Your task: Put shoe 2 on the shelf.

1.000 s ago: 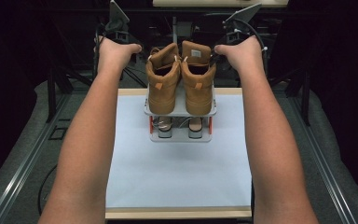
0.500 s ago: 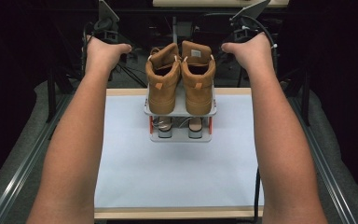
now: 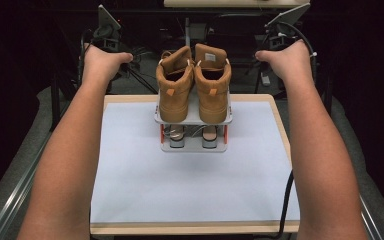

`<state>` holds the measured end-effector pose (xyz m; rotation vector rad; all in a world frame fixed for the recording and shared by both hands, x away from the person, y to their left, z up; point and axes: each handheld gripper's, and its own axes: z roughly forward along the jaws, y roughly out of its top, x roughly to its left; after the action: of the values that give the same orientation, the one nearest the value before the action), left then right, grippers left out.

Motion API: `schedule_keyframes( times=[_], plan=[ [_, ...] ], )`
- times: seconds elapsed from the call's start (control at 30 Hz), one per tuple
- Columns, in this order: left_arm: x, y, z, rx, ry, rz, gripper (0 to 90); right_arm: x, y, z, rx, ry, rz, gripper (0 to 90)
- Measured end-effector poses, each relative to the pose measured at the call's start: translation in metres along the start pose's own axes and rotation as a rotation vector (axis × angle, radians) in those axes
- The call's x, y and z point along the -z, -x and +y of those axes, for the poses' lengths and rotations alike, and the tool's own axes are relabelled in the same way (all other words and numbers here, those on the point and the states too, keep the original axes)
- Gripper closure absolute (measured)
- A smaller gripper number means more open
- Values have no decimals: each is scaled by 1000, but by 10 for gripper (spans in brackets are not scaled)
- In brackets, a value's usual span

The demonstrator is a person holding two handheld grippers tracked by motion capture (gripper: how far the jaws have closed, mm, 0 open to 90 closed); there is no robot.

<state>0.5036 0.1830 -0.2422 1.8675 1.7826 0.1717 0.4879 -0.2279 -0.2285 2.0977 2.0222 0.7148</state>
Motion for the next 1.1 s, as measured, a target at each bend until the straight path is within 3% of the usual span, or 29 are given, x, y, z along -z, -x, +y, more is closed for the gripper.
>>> schedule_keyframes(
  times=[0.27, 0.47, 0.63, 1.1],
  plan=[
    [-3, -9, -6, -18, -13, 10, 543, 5, 20, -8, 8, -2, -15, 532],
    [-5, -8, -12, -46, -25, 13, 541, 6, 29, -16, 23, -7, -35, 531],
    [-8, -6, -19, -91, -41, 13, 536, 4, 33, -25, 54, -10, -43, 529],
    [-30, -19, -45, -169, -120, 35, 520, -15, 28, -44, 135, -76, -66, 528]
  ],
)
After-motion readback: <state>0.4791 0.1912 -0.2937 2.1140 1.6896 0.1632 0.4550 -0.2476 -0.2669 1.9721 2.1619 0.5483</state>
